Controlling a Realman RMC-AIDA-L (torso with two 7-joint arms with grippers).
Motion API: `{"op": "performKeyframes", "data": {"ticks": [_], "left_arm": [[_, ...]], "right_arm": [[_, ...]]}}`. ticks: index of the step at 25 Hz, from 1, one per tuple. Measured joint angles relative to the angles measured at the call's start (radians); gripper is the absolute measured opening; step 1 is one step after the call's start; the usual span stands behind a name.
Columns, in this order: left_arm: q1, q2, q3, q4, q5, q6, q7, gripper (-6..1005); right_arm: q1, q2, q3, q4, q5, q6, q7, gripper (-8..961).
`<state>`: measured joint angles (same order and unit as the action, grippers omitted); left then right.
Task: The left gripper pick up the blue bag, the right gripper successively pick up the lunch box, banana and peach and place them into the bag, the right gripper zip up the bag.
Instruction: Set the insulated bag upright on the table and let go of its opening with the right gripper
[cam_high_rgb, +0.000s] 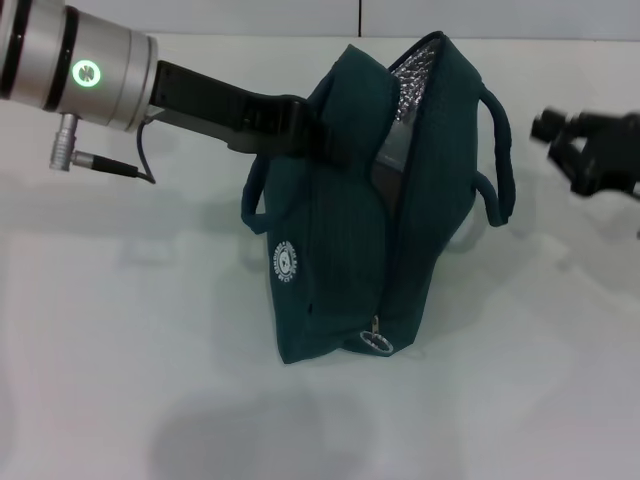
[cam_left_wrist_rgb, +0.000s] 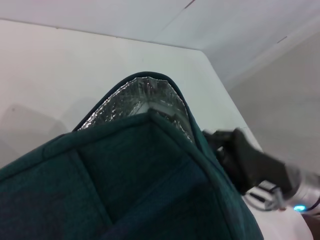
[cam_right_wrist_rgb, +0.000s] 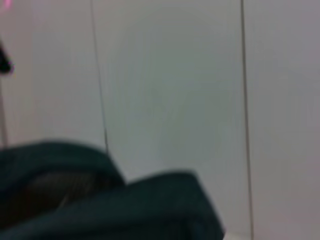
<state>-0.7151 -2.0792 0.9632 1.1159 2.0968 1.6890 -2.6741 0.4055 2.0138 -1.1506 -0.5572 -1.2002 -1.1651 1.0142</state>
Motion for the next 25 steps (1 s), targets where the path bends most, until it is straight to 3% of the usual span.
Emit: {"op": "performKeyframes", "data": {"ticks": [5, 10, 13, 19, 25], "left_arm": [[-0.004, -0.001, 0.002, -0.001, 0.0, 0.0, 0.0, 56], [-0.005, 0.0, 0.001, -0.004, 0.0, 0.0, 0.006, 56], [0.0, 0.0, 0.0, -0.005, 0.0, 0.0, 0.01, 56], [0.003, -0.002, 0.002, -0.005, 0.0, 0.0, 0.015, 56], [0.012, -0.003, 0.005, -0.008, -0.025, 0.0, 0.023, 56]], "right_arm": [[0.014, 0.003, -0.011, 0.044, -0.022, 0.024, 0.009, 52], [0.05, 0.007, -0.045, 0.049, -0.022, 0.083, 0.009, 227], [0.076, 0.008, -0.053, 0.049, -0.02, 0.127, 0.009, 450], [0.127, 0.008, -0.055, 0.053, -0.021, 0.172, 0.009, 662], [0.172, 0.013, -0.05, 0.058, -0.006, 0.261, -0.003, 673]]}}
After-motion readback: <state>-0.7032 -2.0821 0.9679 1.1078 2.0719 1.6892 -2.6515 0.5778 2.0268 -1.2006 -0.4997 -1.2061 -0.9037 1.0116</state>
